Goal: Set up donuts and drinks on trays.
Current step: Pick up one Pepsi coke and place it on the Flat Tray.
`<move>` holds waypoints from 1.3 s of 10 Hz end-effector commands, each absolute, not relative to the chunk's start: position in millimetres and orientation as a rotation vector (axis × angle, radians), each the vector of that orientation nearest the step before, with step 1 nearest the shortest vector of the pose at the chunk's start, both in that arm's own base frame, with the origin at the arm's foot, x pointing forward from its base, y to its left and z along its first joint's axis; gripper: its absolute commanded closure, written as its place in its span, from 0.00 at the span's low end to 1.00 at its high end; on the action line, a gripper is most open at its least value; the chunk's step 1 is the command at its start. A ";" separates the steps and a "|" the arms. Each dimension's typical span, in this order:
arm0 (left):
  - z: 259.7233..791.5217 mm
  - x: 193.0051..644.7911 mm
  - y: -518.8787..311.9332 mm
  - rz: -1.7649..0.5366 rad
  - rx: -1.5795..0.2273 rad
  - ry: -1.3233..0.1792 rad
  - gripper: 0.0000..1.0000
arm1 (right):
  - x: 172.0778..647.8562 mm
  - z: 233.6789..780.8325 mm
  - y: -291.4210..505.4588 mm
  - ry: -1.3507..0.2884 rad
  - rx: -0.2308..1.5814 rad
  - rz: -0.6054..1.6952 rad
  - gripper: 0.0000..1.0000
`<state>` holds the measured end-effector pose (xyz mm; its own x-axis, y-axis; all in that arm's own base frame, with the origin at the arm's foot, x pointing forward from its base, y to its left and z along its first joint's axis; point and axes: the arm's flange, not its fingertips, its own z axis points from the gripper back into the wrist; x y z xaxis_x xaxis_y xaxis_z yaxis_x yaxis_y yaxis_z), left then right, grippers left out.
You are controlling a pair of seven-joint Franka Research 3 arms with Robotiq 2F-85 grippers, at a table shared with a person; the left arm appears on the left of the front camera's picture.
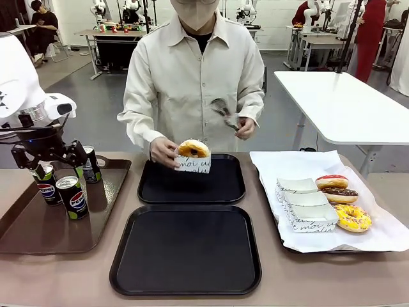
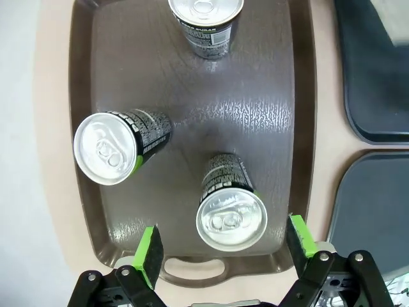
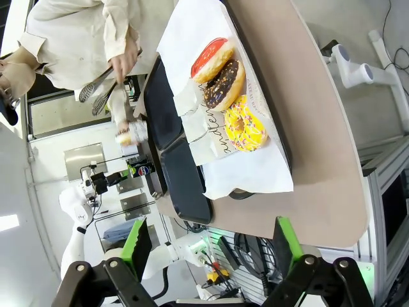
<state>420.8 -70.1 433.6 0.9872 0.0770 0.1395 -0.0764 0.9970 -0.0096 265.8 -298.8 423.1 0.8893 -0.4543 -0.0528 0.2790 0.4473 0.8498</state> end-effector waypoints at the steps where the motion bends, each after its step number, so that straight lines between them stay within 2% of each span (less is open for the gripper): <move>1: 428.1 434.1 -68.9 0.083 0.011 -0.122 0.00 | 263.7 424.2 -298.9 -0.178 1.013 -0.457 0.00; 7: 397.6 441.8 -85.2 0.056 0.024 -0.024 0.00 | 263.7 424.2 -298.9 -0.178 1.013 -0.457 0.00; 13: 378.6 446.0 -80.9 0.060 0.048 -0.007 0.00 | 263.7 424.2 -298.9 -0.178 1.013 -0.457 0.00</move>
